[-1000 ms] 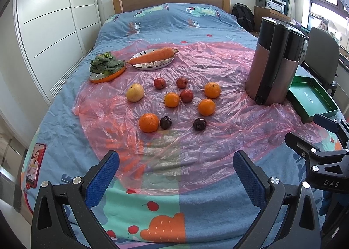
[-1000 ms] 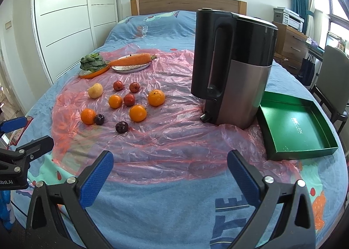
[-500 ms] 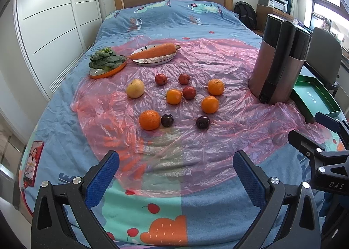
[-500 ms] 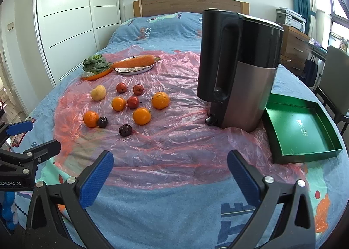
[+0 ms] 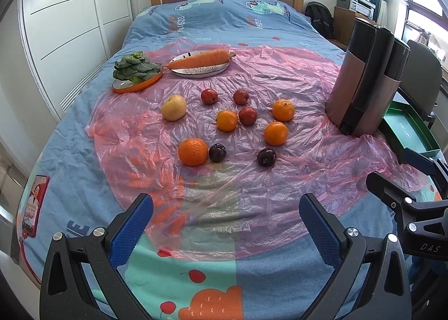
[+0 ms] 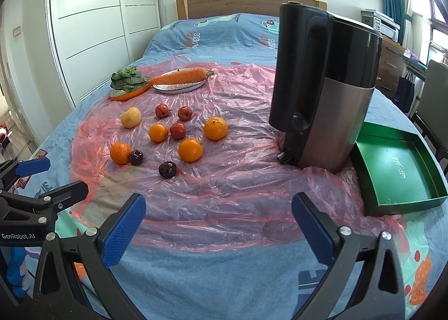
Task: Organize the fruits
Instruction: 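Grasp an orange with the left gripper while the right grasps a dark plum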
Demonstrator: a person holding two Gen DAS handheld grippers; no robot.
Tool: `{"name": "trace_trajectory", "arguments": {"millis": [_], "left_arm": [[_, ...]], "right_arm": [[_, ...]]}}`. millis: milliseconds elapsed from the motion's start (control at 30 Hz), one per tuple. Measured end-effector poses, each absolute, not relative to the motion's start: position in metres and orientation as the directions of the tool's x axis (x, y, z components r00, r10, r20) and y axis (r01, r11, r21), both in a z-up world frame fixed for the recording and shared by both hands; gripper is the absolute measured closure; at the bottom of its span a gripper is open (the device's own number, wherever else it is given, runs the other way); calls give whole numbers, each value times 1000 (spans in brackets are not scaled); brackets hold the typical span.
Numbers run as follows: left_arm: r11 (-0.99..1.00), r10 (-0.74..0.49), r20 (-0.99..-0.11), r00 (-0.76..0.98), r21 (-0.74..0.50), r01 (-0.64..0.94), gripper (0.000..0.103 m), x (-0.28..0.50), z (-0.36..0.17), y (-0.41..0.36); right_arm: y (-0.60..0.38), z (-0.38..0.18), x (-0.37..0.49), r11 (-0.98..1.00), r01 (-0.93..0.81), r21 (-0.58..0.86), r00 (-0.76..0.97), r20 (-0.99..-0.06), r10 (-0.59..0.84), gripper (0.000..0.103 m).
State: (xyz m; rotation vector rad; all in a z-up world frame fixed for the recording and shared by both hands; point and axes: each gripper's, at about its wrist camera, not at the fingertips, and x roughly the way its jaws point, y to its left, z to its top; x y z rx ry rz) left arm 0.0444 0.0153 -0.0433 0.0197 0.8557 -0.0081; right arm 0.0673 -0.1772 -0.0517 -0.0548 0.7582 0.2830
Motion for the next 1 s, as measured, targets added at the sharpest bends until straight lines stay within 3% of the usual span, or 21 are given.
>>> {"name": "trace_trajectory", "arguments": {"millis": [467, 833, 1000], "left_arm": [[996, -7, -781, 624, -64, -68, 2, 77, -69, 72], [1000, -3, -808, 589, -15, -15, 19, 128, -100, 83], [1000, -13, -816, 578, -17, -2, 24, 144, -111, 84]], "right_arm": [[-141, -91, 105, 932, -339, 125, 606, -729, 318, 0], [-110, -126, 145, 901, -395, 181, 523, -762, 383, 0], [-100, -138, 160, 891, -401, 212, 495, -768, 406, 15]]}}
